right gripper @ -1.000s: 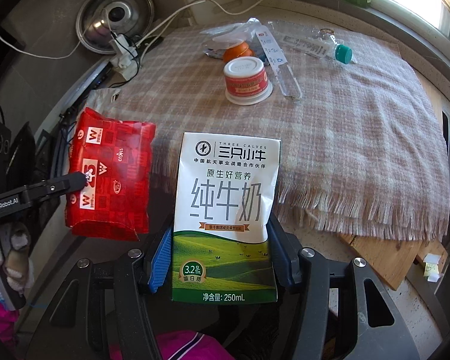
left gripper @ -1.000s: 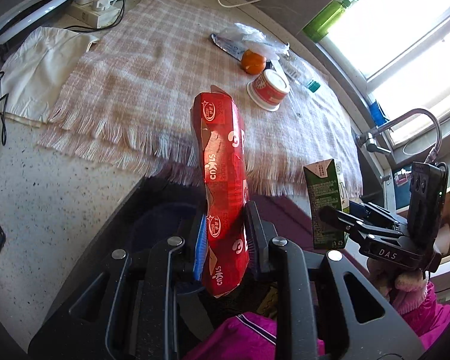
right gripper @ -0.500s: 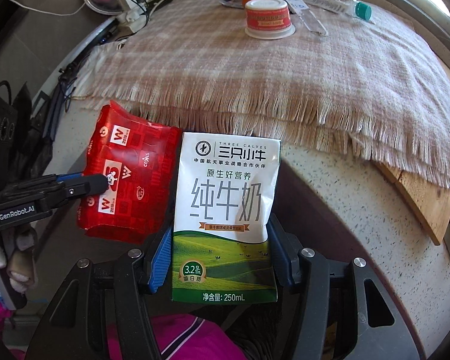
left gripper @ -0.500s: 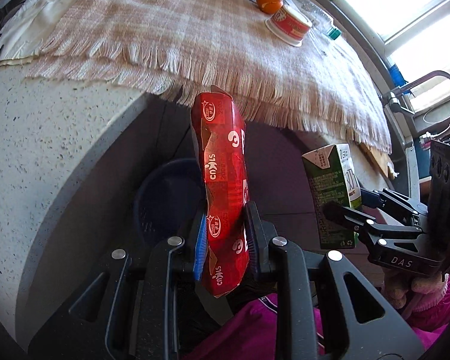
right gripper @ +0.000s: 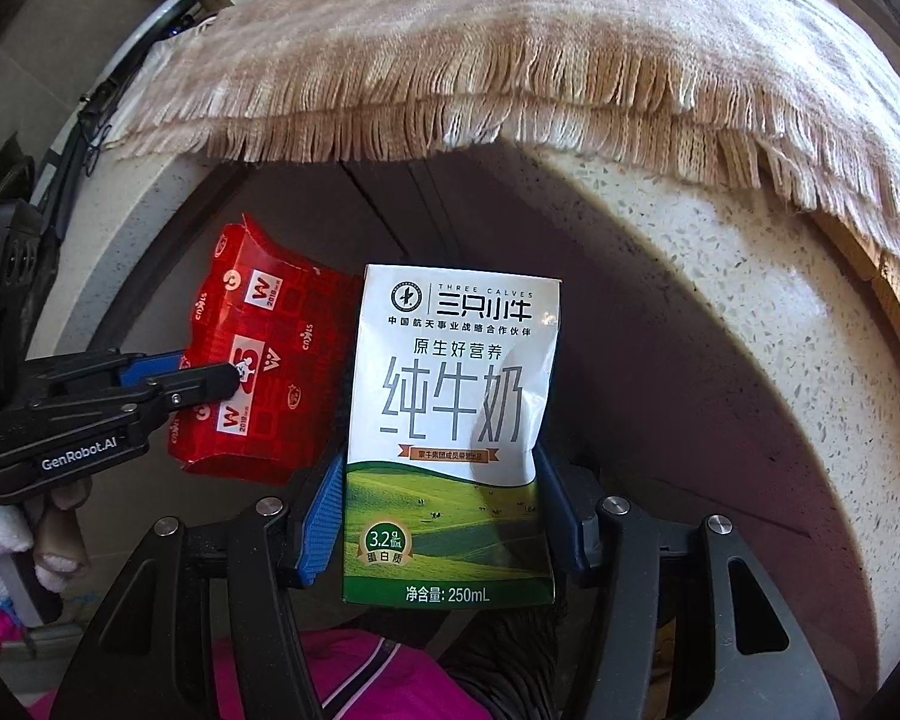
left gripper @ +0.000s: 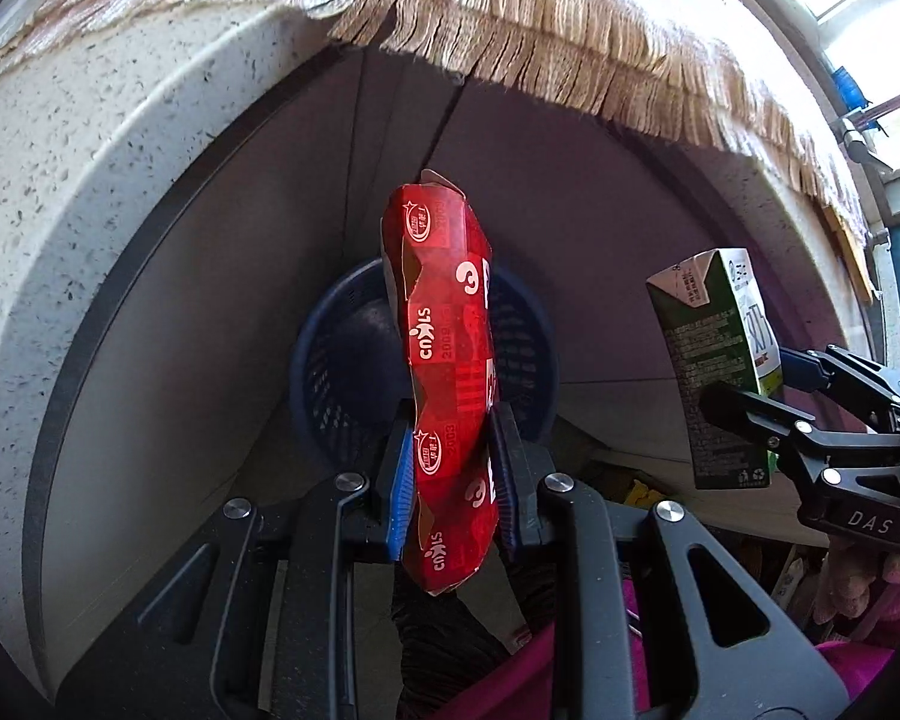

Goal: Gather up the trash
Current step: 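Carry the red packet and milk carton down over the blue wastebasket with both grippers, then open both grippers to drop the packet and carton into the basket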

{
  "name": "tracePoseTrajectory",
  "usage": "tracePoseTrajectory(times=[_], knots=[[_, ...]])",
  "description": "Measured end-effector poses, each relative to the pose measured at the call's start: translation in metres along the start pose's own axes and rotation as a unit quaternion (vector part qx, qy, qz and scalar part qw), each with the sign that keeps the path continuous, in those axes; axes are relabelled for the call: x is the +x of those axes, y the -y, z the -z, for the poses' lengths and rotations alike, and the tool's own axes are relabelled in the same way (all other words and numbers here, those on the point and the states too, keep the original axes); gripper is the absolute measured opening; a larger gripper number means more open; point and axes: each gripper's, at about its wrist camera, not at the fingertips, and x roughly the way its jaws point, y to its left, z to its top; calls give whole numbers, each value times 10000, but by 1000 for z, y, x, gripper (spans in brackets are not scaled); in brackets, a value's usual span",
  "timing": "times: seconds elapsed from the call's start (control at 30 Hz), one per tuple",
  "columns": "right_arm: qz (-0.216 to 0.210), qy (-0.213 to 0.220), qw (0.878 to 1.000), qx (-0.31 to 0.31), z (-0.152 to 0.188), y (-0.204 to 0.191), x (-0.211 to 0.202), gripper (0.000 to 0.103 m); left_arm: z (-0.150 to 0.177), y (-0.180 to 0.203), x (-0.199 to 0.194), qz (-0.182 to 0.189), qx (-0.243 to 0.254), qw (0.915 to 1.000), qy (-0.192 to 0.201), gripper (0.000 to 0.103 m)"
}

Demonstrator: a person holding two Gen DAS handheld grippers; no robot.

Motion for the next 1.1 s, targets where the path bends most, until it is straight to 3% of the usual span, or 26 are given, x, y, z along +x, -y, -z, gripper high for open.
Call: tracePoseTrajectory(times=[0.17, 0.63, 0.9, 1.1], knots=[[50, -88, 9999, -48, 0, -3, 14, 57, 2, 9, 19, -208, 175, 9996, -104, 22], [147, -289, 9994, -80, 7, 3, 49, 57, 1, 9, 59, -352, 34, 9985, -406, 24], [270, -417, 9986, -192, 2, -9, 56, 58, -12, 11, 51, -522, 126, 9978, -390, 37], [248, -397, 9987, -222, 2, -9, 48, 58, -16, 7, 42, -530, 133, 9979, -345, 38]])
